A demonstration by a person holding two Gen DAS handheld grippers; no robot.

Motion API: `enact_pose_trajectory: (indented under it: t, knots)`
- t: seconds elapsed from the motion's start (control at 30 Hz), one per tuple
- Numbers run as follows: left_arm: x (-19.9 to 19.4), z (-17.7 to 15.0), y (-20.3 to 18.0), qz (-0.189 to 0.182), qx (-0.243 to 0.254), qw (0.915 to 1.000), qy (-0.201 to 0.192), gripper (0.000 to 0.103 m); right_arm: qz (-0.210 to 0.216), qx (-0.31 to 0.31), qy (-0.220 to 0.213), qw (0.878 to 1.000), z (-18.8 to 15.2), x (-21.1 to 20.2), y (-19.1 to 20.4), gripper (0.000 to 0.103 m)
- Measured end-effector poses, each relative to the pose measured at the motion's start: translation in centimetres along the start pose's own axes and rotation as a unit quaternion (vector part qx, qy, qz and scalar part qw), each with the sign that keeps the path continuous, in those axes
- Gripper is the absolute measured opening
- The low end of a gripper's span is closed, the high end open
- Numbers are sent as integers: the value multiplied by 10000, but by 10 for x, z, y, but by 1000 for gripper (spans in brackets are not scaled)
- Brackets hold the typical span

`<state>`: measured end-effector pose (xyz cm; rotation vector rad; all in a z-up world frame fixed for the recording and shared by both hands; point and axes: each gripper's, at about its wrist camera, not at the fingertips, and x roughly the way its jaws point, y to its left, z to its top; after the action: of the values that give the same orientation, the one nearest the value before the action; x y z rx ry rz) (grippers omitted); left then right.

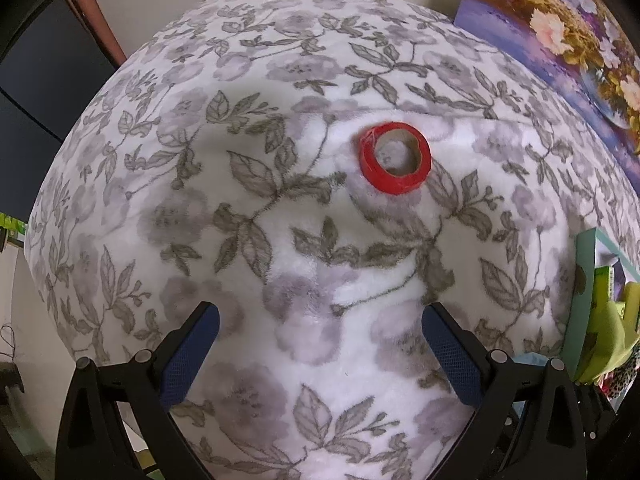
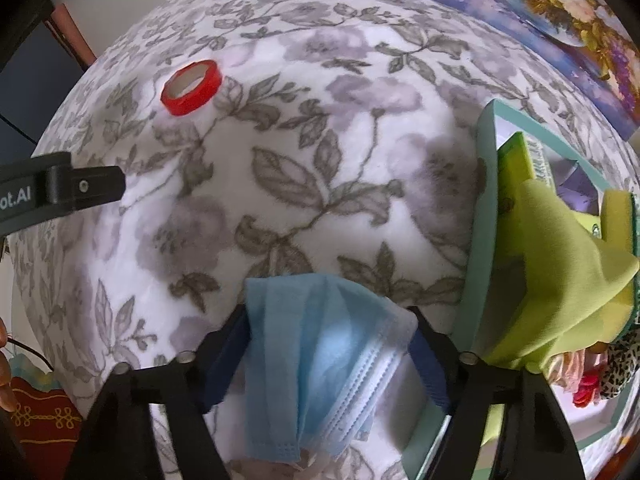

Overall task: Organize soft objects
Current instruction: 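Grasp the blue face mask with the right gripper while the left grasps the red tape roll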

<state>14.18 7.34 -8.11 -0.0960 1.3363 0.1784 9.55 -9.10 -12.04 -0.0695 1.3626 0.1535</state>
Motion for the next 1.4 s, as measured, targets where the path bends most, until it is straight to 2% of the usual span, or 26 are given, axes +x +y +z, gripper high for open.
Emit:
enact_pose_trajectory:
  t: [0.07,0.17,0.47,0.67,0.87,1.0,1.13,1.33,1.4]
  knots:
    - [-1,0,1,-24,-32,10000,-7,101,27,63,-16,10000,1,-1,-2,68]
    - [0,2,2,-57,-76,10000,-14,101,27,165,-128,9998,2,-6,-11,55]
    - [5,5,-7,-163,-56,9999,20,101,268,409,-280,9984,11,-10,-30,39]
    - [6,17,-7,-411,-211,9989,-121,101,420,515,-439,9968,24,-11,-37,27]
    - [11,32,-8,-626,-456,9965,-330,101,571,647,-610,9944,38,-13,-39,24]
    - [15,43,-15,-643,-454,9960,-424,101,642,827,-797,9913,46,-19,-49,24]
    - [27,53,-26,-442,-396,9976,-365,101,672,959,-971,9884,50,-30,-60,24]
    - [37,61,-46,-252,-92,9984,-492,101,737,1128,-1133,9844,46,-41,-67,24]
    - [38,63,-49,-256,-71,9982,-538,98,723,1164,-1132,9841,45,-42,-68,24]
